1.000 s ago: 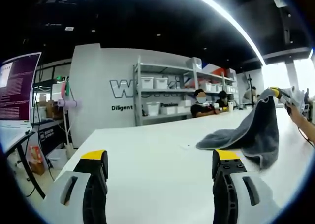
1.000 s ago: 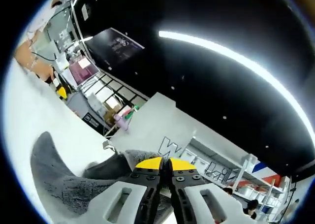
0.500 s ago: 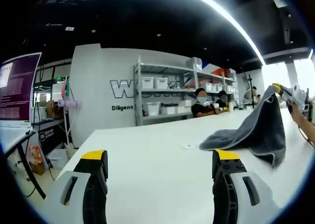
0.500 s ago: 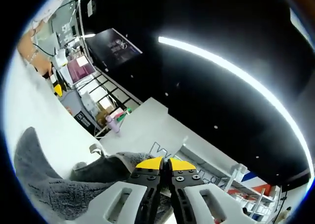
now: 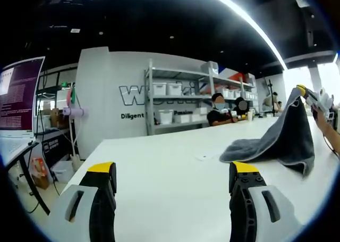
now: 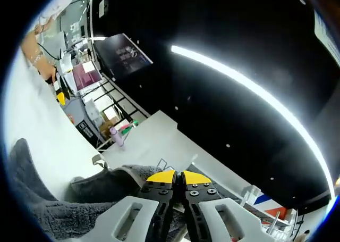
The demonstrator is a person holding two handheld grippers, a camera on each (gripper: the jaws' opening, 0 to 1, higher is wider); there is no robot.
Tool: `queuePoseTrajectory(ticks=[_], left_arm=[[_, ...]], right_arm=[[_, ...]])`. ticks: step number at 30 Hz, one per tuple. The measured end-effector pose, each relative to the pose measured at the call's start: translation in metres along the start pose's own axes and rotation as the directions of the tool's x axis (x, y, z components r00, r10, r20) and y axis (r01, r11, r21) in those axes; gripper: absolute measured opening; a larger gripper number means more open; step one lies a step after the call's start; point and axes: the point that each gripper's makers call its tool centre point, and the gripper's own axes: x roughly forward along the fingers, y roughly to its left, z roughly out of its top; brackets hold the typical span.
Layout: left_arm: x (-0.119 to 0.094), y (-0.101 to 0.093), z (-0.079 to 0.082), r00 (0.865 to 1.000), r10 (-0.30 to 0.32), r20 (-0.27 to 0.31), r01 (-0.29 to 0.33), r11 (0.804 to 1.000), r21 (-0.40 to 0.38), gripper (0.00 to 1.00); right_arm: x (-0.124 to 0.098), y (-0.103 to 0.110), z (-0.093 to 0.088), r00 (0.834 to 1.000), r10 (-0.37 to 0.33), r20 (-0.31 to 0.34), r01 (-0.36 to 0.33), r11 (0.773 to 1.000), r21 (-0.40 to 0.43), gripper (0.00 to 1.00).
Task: Fold the towel on the table until its edges align and the towel forms a compact rectangular stack.
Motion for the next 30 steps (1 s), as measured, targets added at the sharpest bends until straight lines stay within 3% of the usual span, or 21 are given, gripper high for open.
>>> queuePoseTrajectory(ticks=[8,16,24,30], left_arm=[[0.000,-0.001,0.000,1.000,0.002,0.000,-0.002,1.000,0.007,0.86],[0.001,-0.002,-0.001,1.000,-0.002,-0.002,0.002,1.000,0.006,0.86],[0.001,-0.003,-0.003,1.000,-0.001,-0.010,0.002,1.000,0.013,0.86],[0.001,-0.003,-0.006,1.000,0.000,-0.017,0.000,1.000,0.012,0.86]], right_arm=[[-0.003,-0.010,0.006,0.999,-0.045,0.022,0.045,0.999,-0.009,0.00],[-0.005,-0.017,0.003,0.998,-0.061,0.023,0.060,0.997,0.043,0.00],[-0.002,-0.004,0.025,0.996,-0.018,0.084,0.011,0.996,0.086,0.00],[0.003,0.017,0.024,0.996,0.051,0.076,-0.056,0.996,0.072,0.00]])
